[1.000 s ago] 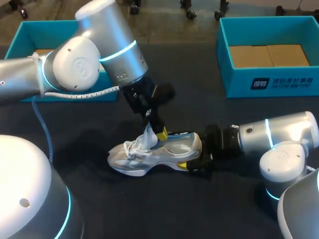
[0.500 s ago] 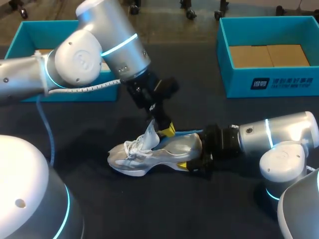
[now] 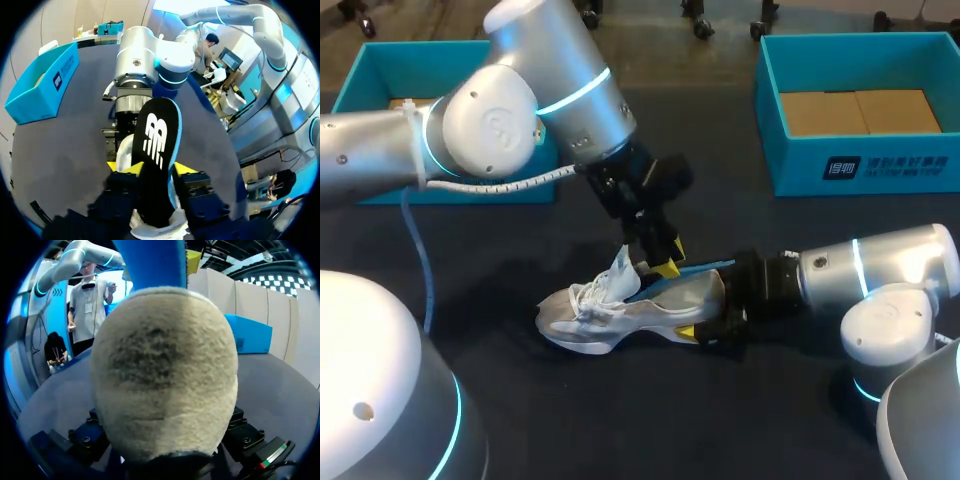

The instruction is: Take the shoe out of the shoebox, open the shoe tongue, remove and reinsert the insole, then place the shoe into the shoebox

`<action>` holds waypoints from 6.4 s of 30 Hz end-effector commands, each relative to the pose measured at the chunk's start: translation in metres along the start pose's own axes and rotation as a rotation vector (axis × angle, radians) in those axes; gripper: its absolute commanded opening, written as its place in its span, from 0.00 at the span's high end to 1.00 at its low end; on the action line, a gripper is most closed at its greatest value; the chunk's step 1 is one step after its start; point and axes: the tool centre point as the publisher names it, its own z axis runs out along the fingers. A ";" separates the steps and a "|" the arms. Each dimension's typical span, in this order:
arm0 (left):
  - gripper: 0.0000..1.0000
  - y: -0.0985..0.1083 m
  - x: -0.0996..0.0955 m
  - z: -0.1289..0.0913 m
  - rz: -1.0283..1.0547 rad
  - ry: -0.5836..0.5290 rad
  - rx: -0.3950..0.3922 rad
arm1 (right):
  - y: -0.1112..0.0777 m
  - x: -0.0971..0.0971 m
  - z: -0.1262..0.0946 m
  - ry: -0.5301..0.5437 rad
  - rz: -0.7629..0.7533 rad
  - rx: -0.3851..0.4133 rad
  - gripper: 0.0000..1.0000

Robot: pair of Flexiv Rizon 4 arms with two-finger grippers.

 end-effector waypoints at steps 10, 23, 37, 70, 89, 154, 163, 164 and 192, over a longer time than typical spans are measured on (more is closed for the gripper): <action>0.21 -0.003 0.025 -0.004 0.067 -0.148 -0.052 | 0.001 0.001 0.000 -0.001 0.000 0.003 1.00; 0.15 -0.003 0.024 0.010 0.093 -0.277 -0.114 | 0.001 0.001 0.000 -0.001 0.000 0.003 1.00; 0.13 0.001 0.006 0.027 0.087 -0.421 -0.118 | 0.001 0.001 0.000 -0.001 0.000 0.003 1.00; 1.00 -0.011 0.005 0.007 0.075 -0.323 -0.063 | 0.001 0.001 0.000 -0.001 0.000 0.003 1.00; 1.00 -0.070 0.033 -0.039 0.113 -0.310 0.118 | 0.001 0.001 0.000 -0.001 0.000 0.003 1.00; 1.00 -0.158 0.114 -0.191 -0.103 -0.041 0.869 | 0.001 0.001 0.000 -0.001 0.000 0.003 1.00; 1.00 -0.174 0.145 -0.208 -0.227 0.106 0.929 | 0.001 0.001 0.000 -0.001 0.000 0.003 1.00; 1.00 -0.174 0.149 -0.210 -0.238 0.124 0.933 | 0.001 0.001 0.000 -0.001 0.000 0.003 1.00; 1.00 -0.181 0.228 -0.233 -0.481 0.339 0.885 | 0.001 0.001 0.000 -0.001 0.000 0.003 1.00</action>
